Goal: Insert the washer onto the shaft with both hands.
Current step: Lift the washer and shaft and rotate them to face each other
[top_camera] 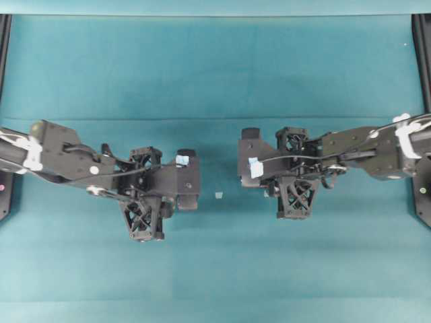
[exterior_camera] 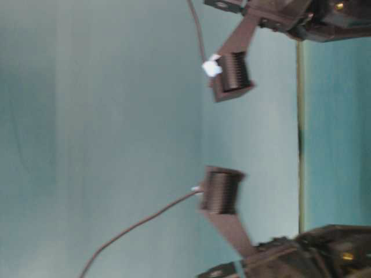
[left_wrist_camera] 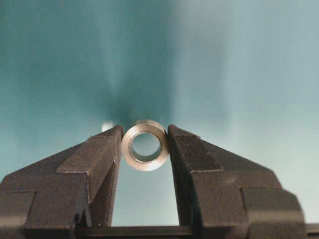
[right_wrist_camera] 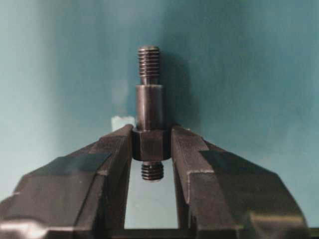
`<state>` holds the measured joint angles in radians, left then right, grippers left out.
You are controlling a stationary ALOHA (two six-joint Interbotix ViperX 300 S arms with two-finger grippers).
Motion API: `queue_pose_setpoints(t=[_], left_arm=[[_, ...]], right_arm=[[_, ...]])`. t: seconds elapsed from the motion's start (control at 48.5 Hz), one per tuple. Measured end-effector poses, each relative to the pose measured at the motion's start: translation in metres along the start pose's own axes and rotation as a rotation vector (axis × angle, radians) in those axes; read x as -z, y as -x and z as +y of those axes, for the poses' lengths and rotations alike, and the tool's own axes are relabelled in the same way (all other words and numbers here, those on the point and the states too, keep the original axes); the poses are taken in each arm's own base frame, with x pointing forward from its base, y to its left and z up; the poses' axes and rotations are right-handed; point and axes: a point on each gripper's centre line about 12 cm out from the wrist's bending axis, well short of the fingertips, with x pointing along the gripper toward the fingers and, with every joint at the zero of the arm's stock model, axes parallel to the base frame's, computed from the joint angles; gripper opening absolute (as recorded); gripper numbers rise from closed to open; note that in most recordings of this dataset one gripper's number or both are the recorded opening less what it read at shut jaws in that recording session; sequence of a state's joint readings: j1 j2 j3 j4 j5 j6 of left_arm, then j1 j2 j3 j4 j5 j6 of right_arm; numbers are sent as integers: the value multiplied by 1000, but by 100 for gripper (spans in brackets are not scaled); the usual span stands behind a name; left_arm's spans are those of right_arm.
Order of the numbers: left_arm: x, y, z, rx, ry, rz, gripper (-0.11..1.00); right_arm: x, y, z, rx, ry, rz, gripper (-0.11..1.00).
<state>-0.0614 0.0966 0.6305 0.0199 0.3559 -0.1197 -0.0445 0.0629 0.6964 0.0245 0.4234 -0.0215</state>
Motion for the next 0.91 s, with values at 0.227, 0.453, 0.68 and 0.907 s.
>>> queue_pose_setpoints(t=[0.227,0.453,0.68,0.907], left_arm=[[-6,16,-1,7,-4,-64,35],[-5,26,-1,14,-7,-125,35],[-7,41,-1,32,-7,-279,35],[-8,53,-1,45,-4,-393,35]], right_arm=[[-8,19,2,-3,-17,-67,-1],[-7,31,7,-9,-6,-115,-1],[-5,40,14,-21,10,-220,-1],[-1,44,20,-33,24,-300,-1]])
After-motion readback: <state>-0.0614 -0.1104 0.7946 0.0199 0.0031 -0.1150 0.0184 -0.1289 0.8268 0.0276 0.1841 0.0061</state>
